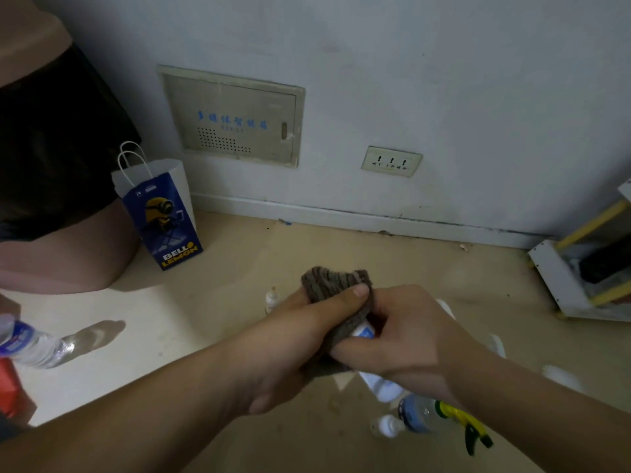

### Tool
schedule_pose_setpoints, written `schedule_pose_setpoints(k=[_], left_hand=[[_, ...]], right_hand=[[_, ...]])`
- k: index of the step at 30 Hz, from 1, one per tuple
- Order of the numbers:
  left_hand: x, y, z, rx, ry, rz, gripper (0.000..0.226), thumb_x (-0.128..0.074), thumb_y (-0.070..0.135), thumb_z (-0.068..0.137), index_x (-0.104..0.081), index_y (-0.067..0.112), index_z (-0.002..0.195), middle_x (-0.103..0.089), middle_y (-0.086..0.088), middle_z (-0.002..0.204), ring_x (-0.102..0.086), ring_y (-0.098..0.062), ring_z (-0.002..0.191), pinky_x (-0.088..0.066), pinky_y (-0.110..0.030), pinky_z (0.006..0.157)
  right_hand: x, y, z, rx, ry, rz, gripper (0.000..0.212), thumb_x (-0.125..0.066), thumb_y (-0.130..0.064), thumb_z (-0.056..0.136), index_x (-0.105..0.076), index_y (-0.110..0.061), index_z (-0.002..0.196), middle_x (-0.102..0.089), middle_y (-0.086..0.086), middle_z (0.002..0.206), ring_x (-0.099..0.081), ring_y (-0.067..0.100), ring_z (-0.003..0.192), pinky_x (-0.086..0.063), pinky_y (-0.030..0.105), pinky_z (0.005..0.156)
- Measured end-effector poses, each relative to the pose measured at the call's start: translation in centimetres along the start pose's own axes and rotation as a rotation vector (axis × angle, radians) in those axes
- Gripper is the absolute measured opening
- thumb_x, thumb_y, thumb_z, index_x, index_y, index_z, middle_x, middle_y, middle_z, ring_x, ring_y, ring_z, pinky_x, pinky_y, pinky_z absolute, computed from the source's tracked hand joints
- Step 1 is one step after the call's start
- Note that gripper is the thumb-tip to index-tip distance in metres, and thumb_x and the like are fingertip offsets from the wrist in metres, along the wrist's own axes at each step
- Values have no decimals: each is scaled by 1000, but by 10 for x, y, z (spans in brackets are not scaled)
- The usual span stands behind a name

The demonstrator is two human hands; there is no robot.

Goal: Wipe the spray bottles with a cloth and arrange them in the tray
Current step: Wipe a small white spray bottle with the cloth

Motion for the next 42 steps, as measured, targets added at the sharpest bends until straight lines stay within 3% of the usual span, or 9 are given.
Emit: schedule_pose_setpoints(k=[2, 7, 13, 16, 21, 25, 29, 34, 42], left_hand=[[-4, -7, -1, 18, -14, -25, 36, -61, 45, 99, -71, 18, 121, -78, -9, 113, -74, -28, 110, -57, -49, 102], [0, -5, -2, -158, 89, 218, 51, -46, 59, 102, -73, 16, 108, -79, -11, 95, -77, -21, 90, -61, -39, 89], [18, 21, -7, -600, 323, 594, 42, -34, 49, 105, -70, 29, 96, -75, 11, 86, -70, -2, 81, -54, -20, 73], [34, 26, -5, -532, 446, 433, 45, -33, 48, 108, -72, 31, 95, -76, 11, 89, -71, -2, 83, -56, -25, 78], [46, 37, -3, -384, 458, -36, 52, -41, 55, 105, -74, 30, 73, -77, 17, 74, -75, -2, 76, -55, -28, 76], [31, 29, -1, -314, 277, -46, 57, -43, 48, 105, -80, 42, 63, -80, 7, 78, -78, -11, 73, -62, -31, 68], [11, 0, 13, -163, 136, -24, 39, -53, 65, 76, -81, 38, 80, -81, 11, 89, -77, -7, 86, -54, -35, 93], [0, -21, 23, -77, 128, -275, 42, -57, 57, 75, -77, 22, 89, -81, -7, 93, -78, -13, 71, -53, -39, 80], [-2, 9, -3, -256, 155, 342, 78, -37, 84, 83, -38, 48, 152, -68, 15, 128, -66, 2, 109, -51, -31, 104]], right_hand=[[-3, 1, -2, -3, -18, -30, 14, -76, -36, 76, -74, -23, 80, -74, 0, 72, -71, 10, 67, -58, 38, 63], [4, 1, -3, -5, 25, 52, 23, -78, -15, 77, -64, -15, 59, -60, -3, 49, -53, 3, 42, -40, 18, 45], [13, -4, 0, 29, 53, 225, 20, -82, -25, 82, -78, -6, 80, -74, 12, 70, -73, 24, 67, -54, 31, 54], [9, -2, 1, -21, 47, 236, 35, -81, -41, 77, -80, -7, 83, -75, 17, 76, -73, 34, 72, -56, 44, 61], [10, 0, 2, -51, 17, 338, 25, -77, -34, 82, -78, -9, 86, -72, 1, 65, -63, 5, 50, -46, 15, 46], [12, 3, 2, -71, 47, 402, 37, -76, -40, 68, -77, -8, 86, -73, 2, 66, -65, 8, 52, -47, 16, 46], [12, 4, 4, -65, 95, 441, 33, -77, -40, 65, -77, -12, 82, -76, 2, 72, -70, 11, 62, -53, 22, 54], [3, -6, 3, 36, 29, 259, 33, -72, -46, 76, -73, -28, 105, -79, -8, 95, -75, 8, 89, -62, 32, 80], [3, -3, 6, -12, 29, 193, 17, -69, -8, 92, -71, -20, 104, -72, -8, 74, -63, -4, 53, -44, 10, 48]])
Point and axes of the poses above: each hand's wrist, its own z-axis towards the middle knuckle, its own x-axis out of the back of the hand, y = z × x, the point moved 5 cm from there along z, towards the middle knuckle
